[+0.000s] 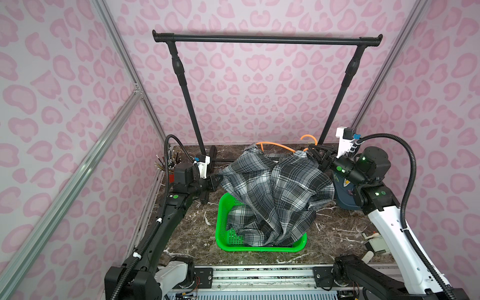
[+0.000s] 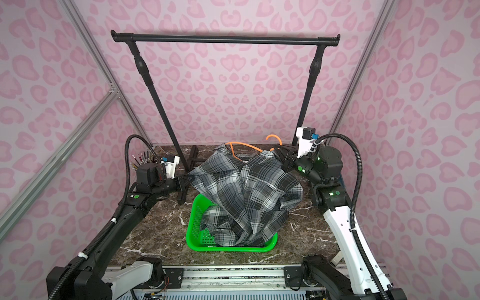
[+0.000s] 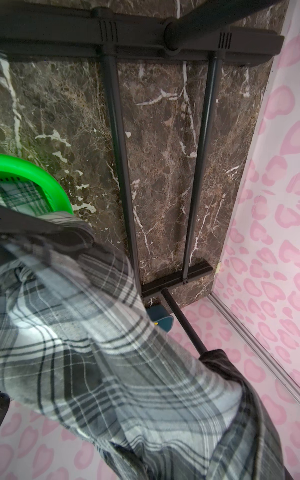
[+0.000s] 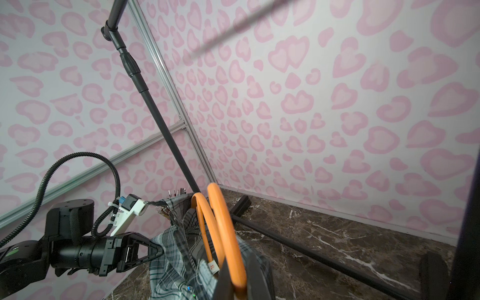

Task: Remove the clothespins securing long-sleeve shirts to the hanger
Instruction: Remove the long-sleeve shirt from the hanger.

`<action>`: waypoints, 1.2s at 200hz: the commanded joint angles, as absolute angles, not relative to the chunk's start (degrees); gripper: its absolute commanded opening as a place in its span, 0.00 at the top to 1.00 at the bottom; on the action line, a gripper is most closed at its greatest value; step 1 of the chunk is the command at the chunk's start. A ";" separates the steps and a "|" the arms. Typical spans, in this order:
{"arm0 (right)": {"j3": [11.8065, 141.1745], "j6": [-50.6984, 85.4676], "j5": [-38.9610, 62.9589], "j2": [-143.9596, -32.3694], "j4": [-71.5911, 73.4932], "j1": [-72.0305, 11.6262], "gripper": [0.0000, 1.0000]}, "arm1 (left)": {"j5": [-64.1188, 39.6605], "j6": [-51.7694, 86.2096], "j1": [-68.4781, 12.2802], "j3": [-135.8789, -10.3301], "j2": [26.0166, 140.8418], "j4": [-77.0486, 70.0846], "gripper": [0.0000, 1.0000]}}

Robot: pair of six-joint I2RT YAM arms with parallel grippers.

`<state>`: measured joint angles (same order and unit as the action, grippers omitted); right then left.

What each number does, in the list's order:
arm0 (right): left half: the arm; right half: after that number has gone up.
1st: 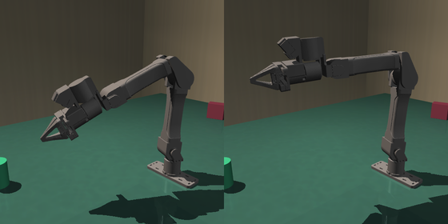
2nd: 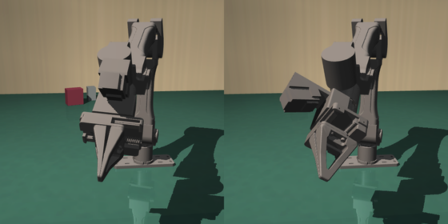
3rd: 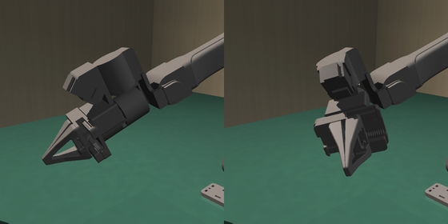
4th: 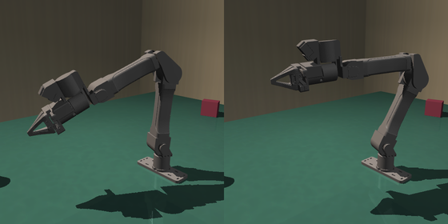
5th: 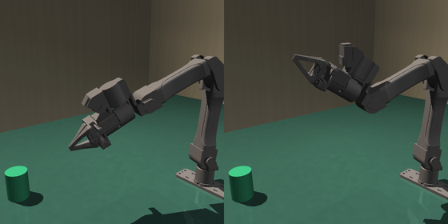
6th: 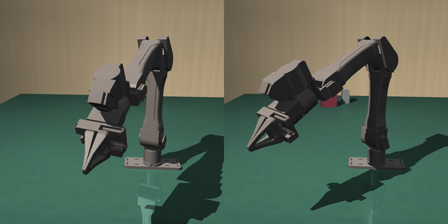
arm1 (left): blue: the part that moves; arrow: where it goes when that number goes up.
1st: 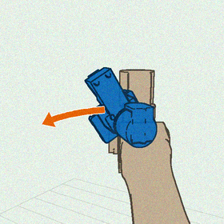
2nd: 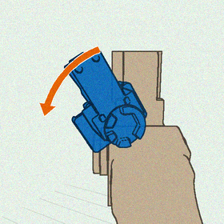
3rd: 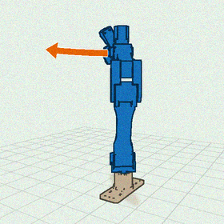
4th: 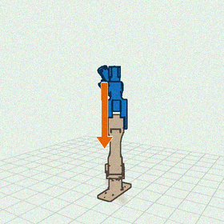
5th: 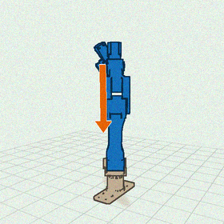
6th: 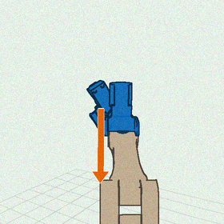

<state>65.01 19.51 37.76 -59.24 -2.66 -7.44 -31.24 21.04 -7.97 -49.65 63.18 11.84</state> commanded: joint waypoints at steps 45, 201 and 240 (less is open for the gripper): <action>63.72 22.17 36.32 -57.83 5.84 -6.00 1.00 | -27.18 19.80 -7.55 -47.02 56.49 17.33 0.97; 72.34 19.39 33.06 -65.13 8.43 -23.27 1.00 | -22.33 5.31 -22.68 -50.88 57.65 41.69 0.39; 70.28 18.74 32.84 -64.43 5.89 -23.47 1.00 | -24.24 4.78 -21.38 -55.10 48.62 36.32 0.11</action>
